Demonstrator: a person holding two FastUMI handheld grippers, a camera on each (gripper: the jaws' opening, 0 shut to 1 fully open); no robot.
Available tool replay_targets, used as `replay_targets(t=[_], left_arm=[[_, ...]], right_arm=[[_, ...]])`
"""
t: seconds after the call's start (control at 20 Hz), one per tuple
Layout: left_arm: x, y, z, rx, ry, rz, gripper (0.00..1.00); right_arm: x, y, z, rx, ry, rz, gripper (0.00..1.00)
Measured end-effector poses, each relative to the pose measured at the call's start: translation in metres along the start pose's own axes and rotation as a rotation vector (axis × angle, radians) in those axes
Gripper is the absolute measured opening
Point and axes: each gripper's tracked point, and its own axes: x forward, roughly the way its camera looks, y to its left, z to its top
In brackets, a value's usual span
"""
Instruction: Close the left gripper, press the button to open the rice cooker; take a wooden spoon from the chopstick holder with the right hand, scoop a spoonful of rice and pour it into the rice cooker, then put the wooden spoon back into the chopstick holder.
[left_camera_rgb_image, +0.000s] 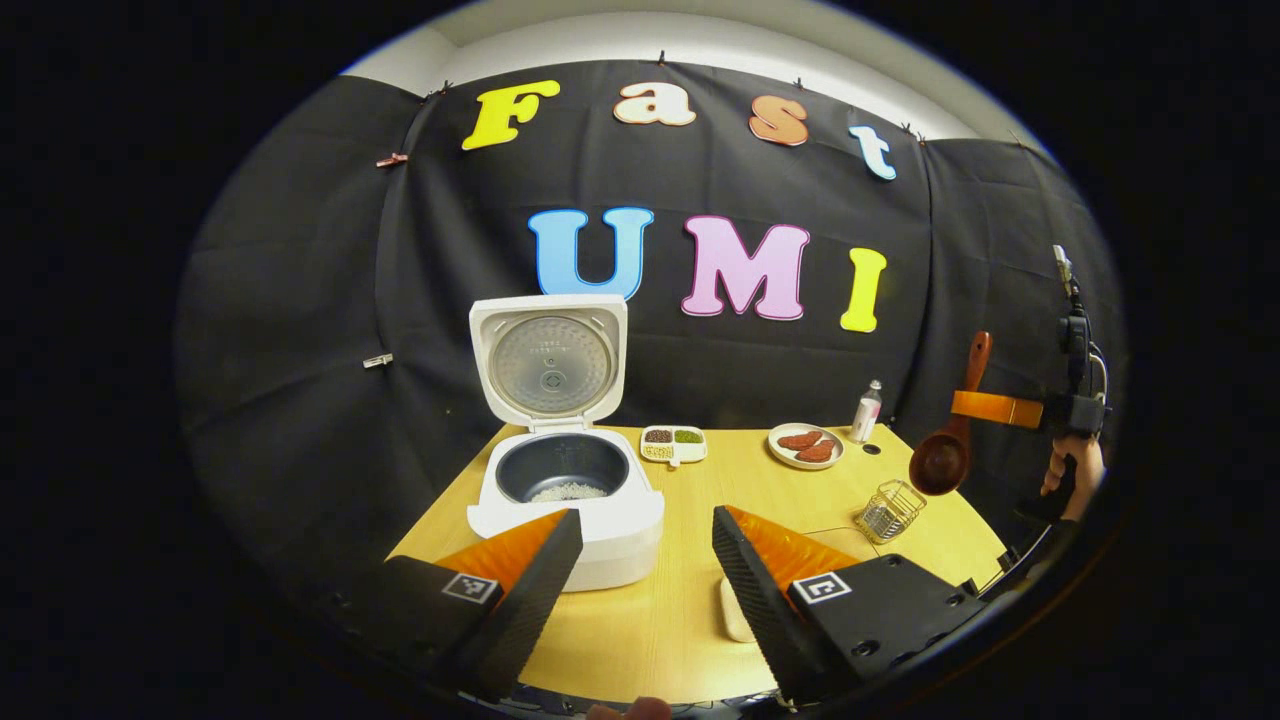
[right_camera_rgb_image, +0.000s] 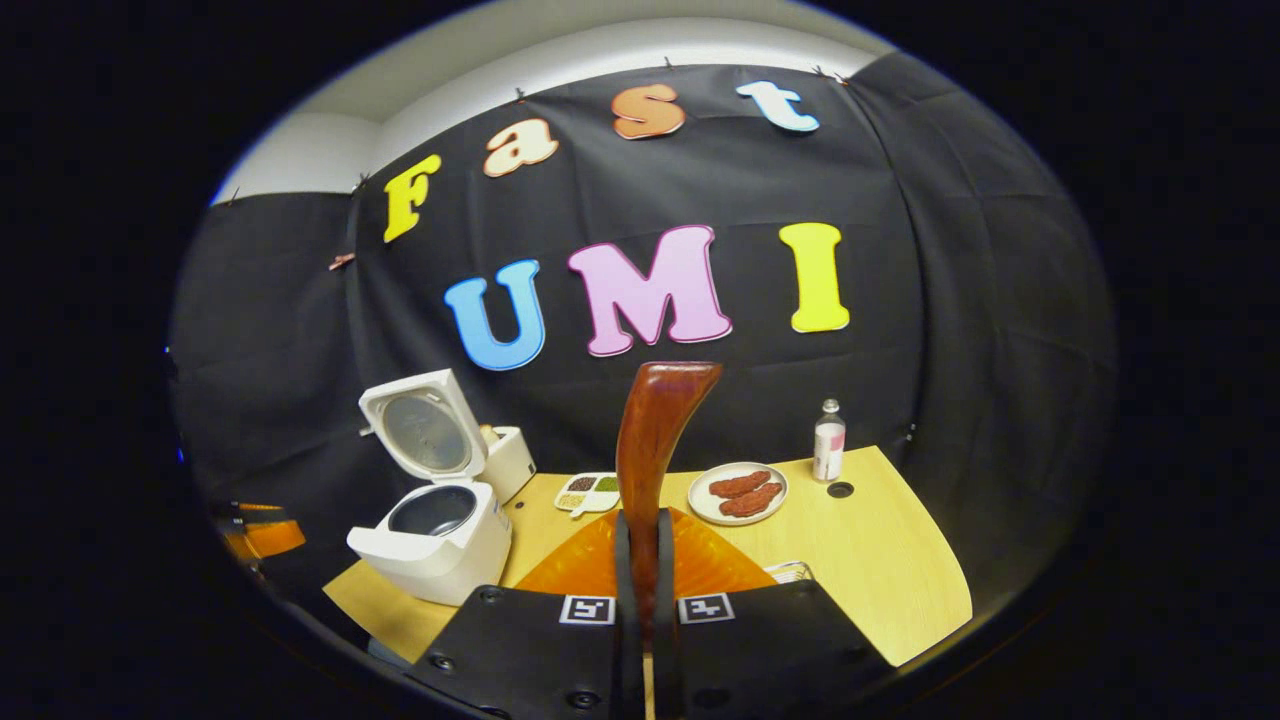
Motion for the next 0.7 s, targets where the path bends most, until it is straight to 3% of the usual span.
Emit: replay_targets(t=[0.35,0.4,0.45,0.7], left_arm=[[-0.003,0.022,0.002,-0.001,-0.02,-0.024,0.93],[-0.004,0.023,0.001,-0.009,-0.021,-0.027,0.93],[-0.005,0.024,0.0,-0.015,-0.019,-0.03,0.93],[-0.012,0.033,-0.007,-0.024,-0.005,-0.042,0.93]], right_arm=[[0.019,0.066,-0.09,-0.238,0.161,-0.005,0.08],[0.024,0.069,-0.103,-0.268,0.181,-0.012,0.13],[0.029,0.068,-0.116,-0.299,0.206,-0.029,0.08],[0.047,0.072,-0.171,-0.409,0.302,-0.071,0.08]])
